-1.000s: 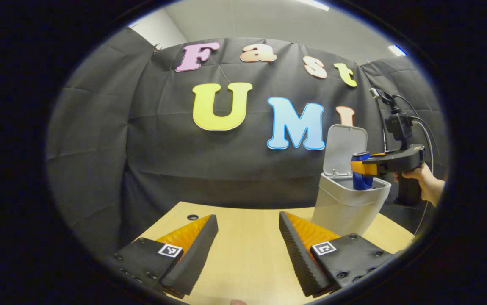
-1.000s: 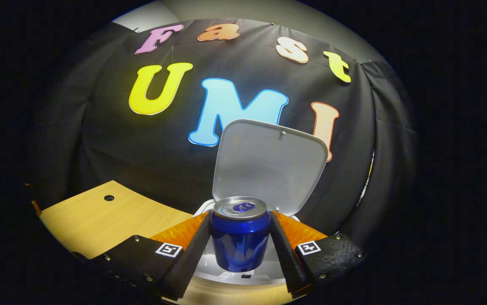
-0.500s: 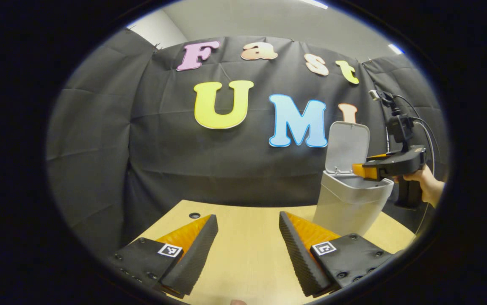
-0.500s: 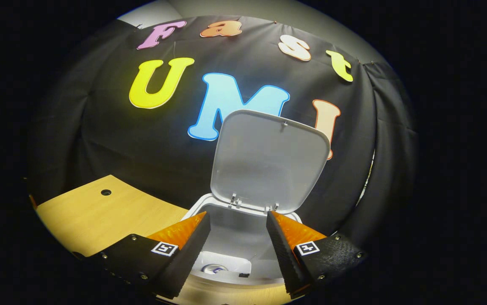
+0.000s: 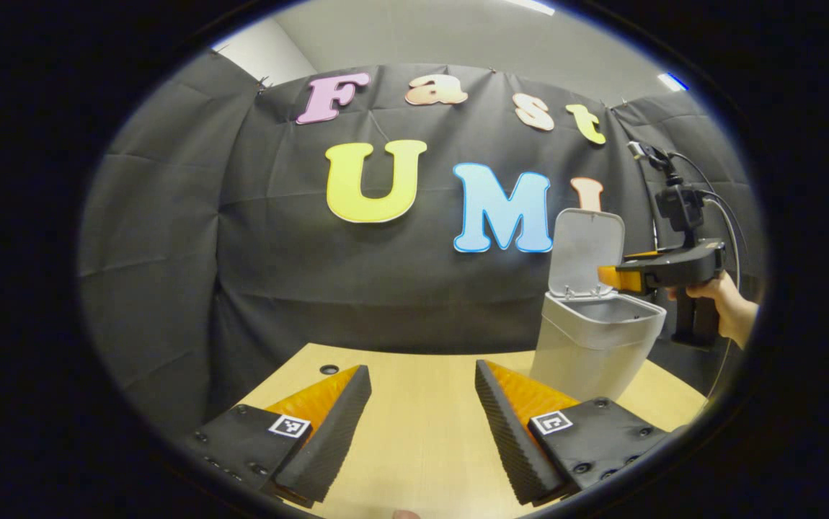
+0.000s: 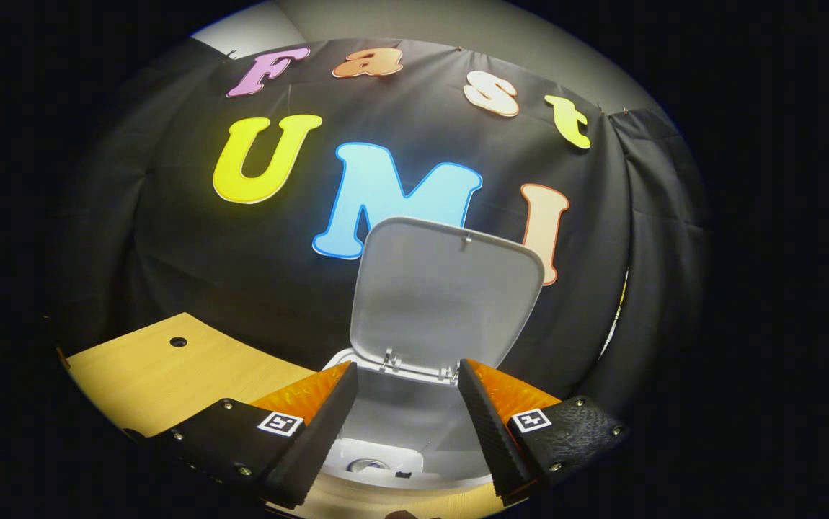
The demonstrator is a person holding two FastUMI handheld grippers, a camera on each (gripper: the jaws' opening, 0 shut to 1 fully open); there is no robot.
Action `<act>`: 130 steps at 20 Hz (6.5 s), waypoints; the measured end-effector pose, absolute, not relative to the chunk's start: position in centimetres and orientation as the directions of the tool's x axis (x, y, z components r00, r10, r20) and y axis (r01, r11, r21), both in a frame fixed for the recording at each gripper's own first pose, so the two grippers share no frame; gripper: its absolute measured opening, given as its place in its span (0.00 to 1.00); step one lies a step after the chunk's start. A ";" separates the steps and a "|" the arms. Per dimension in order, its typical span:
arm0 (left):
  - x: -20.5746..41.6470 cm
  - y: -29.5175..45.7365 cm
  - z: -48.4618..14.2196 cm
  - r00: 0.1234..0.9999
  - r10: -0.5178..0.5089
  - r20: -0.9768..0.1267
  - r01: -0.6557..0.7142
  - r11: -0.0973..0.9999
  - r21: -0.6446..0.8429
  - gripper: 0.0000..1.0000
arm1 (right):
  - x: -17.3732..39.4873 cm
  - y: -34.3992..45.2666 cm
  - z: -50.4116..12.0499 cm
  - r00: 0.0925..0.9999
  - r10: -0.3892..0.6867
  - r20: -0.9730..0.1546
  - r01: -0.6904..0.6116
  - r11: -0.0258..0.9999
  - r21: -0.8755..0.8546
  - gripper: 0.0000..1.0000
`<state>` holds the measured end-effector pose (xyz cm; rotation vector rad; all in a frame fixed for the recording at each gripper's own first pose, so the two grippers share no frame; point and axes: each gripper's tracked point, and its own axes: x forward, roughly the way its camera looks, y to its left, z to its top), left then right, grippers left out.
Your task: Press the lid of the desktop garbage bin to open it, pick up the crumpled paper on the desktop and throw it into the bin, then pick up the pop can on the desktop and drop it into the bin, and finally close the garbage bin lid.
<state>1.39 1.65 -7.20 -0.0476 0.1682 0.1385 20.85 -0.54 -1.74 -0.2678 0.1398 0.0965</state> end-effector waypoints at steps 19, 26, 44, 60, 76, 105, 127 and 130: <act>1.4 4.4 -7.9 0.969 0.177 -0.171 -0.186 0.982 -0.041 1.00 | 27.3 -0.5 10.4 0.997 0.032 0.073 -0.019 0.983 -0.181 0.96; 1.7 4.9 -8.2 0.961 0.210 -0.178 -0.221 0.974 -0.047 1.00 | 31.0 -2.4 11.1 0.995 -0.031 0.096 0.045 0.989 -0.141 0.96; 2.2 3.7 -8.6 0.967 0.175 -0.187 -0.188 0.980 -0.058 1.00 | 28.0 -2.8 8.5 1.000 0.005 0.023 -0.003 0.997 -0.079 0.96; 1.5 0.9 -7.9 0.980 0.096 -0.173 -0.105 0.994 -0.044 1.00 | 20.2 -3.2 -0.9 0.977 0.026 -0.210 -0.030 0.999 -0.014 0.96; 2.0 0.2 -8.7 0.982 0.033 -0.185 -0.045 0.997 -0.064 1.00 | 15.5 -2.6 -7.5 0.943 -0.039 -0.329 0.027 0.999 -0.043 0.97; 3.4 0.5 -8.1 0.987 0.010 -0.161 -0.014 1.000 -0.026 0.95 | 16.0 -2.1 -8.1 0.969 -0.073 -0.238 0.063 0.997 -0.047 0.96; 2.9 -6.3 -3.8 0.993 0.079 -0.085 -0.080 0.997 -0.007 1.00 | 7.7 -1.4 -3.3 0.992 0.088 -0.086 -0.095 0.992 -0.081 0.96; 2.7 -7.0 -3.5 0.992 0.104 -0.071 -0.104 0.995 -0.001 1.00 | 5.9 -1.2 -3.5 0.990 0.120 -0.072 -0.126 0.989 -0.076 0.96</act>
